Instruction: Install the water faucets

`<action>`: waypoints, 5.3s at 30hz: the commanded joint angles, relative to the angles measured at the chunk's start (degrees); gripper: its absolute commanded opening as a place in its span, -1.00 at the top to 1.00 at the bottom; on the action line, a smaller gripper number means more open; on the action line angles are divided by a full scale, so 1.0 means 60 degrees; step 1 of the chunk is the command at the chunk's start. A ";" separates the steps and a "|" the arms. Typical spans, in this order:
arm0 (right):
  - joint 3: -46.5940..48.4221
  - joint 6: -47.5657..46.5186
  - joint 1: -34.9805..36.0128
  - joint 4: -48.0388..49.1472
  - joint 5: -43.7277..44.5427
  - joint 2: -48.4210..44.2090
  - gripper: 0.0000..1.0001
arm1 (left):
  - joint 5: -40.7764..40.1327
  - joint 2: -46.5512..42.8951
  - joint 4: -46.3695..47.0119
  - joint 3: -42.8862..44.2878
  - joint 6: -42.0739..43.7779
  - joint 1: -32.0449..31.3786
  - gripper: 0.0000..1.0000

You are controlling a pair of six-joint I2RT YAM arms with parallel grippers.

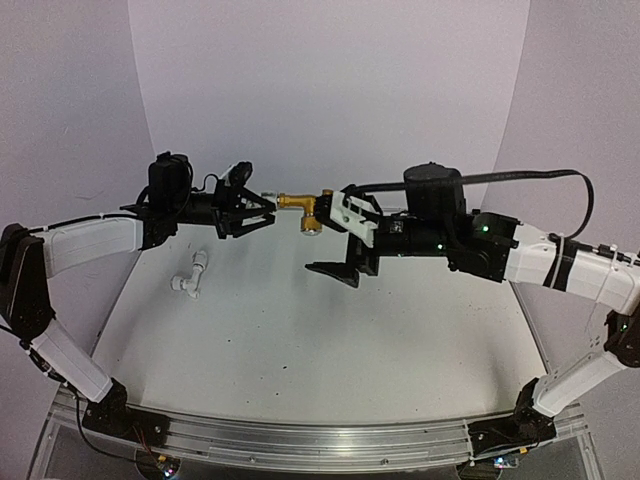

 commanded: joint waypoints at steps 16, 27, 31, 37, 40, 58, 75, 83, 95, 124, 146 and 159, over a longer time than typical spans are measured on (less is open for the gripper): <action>-0.1074 -0.9382 0.0040 0.5896 0.2541 0.1858 -0.89 | 0.1366 -0.0595 0.0477 -0.0458 -0.1586 -0.0158 1.00; 0.0214 -0.4889 0.0069 0.2032 0.1932 0.1667 0.79 | 0.0973 -0.0588 0.0478 -0.0495 -0.0238 -0.0160 1.00; 0.0596 -0.1928 -0.0090 0.1603 0.1097 0.1626 1.00 | 0.0634 -0.0706 0.0478 -0.0653 0.1005 -0.0160 1.00; 0.1622 0.6674 -0.2003 0.1573 -0.4540 0.2121 1.00 | -0.0597 -0.2150 0.0463 -0.1927 0.6967 -0.0322 1.00; 0.1962 1.2500 -0.2311 0.2832 -0.5754 0.3232 1.00 | 0.0336 -0.2527 0.0464 -0.2179 0.8996 -0.0542 1.00; 0.1439 1.1409 -0.3752 -0.0629 -0.2589 0.2798 -0.40 | 0.1530 -0.3217 0.0463 -0.2245 0.5813 -0.0615 1.00; 0.0536 0.5852 -0.1609 0.1399 -0.3153 0.1146 -0.96 | 0.0339 -0.2004 0.0448 -0.0916 0.2834 -0.0366 1.00; 0.0896 0.9527 -0.1484 0.3409 -0.3488 0.2165 -0.48 | 0.0079 -0.1781 0.0449 -0.0543 0.3171 -0.0365 1.00; 0.0777 2.3039 -0.2122 0.9343 -0.4709 0.3782 0.23 | -0.3634 -0.2759 0.0463 -0.1305 0.7378 -0.0367 1.00; -0.1773 -0.6225 -0.0685 0.3482 0.0940 0.0100 -0.96 | -0.0130 -0.1565 0.0450 -0.0554 0.1190 0.0001 1.00; 0.0495 0.1880 -0.0301 0.4638 0.2137 0.2400 1.00 | -0.0287 -0.1976 0.0448 -0.1215 0.3042 -0.0028 1.00; 0.1443 1.5260 -0.3127 0.2980 -0.4902 0.3797 -0.29 | -0.1318 -0.1889 0.0448 -0.2362 0.3912 -0.0015 1.00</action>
